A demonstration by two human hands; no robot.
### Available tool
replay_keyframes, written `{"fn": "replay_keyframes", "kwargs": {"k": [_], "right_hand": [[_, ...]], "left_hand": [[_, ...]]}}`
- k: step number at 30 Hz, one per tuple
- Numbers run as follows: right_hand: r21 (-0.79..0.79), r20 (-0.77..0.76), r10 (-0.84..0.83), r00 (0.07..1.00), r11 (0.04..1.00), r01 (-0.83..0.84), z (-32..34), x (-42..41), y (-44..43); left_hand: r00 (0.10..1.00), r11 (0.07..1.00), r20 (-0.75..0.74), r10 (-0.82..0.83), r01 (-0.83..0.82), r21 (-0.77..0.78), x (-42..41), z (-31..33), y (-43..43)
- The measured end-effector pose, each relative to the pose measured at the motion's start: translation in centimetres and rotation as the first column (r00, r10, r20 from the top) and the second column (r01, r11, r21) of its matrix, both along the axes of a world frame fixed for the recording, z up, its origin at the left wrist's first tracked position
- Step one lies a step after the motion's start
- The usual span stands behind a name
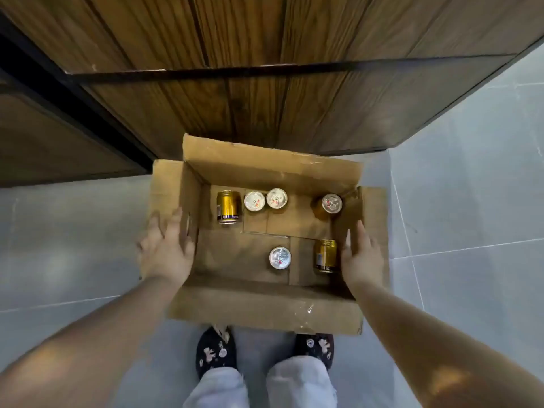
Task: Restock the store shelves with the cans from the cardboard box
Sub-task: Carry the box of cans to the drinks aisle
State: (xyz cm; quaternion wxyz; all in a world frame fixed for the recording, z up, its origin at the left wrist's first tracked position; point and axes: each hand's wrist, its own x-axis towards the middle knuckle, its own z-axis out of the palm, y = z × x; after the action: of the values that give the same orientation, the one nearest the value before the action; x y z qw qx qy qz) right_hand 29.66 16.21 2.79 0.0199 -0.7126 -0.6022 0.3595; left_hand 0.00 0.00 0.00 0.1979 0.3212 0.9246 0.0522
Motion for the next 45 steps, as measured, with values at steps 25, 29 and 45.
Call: {"fn": "replay_keyframes", "kwargs": {"k": [25,29,45], "right_hand": [[0.146,-0.068,0.054,0.996,0.988,-0.043,-11.8,5.7,2.4],[0.141,-0.052,0.067,0.996,0.988,-0.059,-10.5,4.9,1.9],[0.068,-0.207,0.399,0.893,0.917,-0.394,14.7,-6.2,-6.7]], "left_hand": [[0.990,0.979,0.135,0.025,-0.051,0.196,-4.1,-8.5,0.6],[0.978,0.969,0.191,0.086,-0.127,0.214,-4.5,-7.1,0.4],[0.910,0.892,0.090,0.405,-0.414,0.182,-7.7,20.7,-21.7]]}}
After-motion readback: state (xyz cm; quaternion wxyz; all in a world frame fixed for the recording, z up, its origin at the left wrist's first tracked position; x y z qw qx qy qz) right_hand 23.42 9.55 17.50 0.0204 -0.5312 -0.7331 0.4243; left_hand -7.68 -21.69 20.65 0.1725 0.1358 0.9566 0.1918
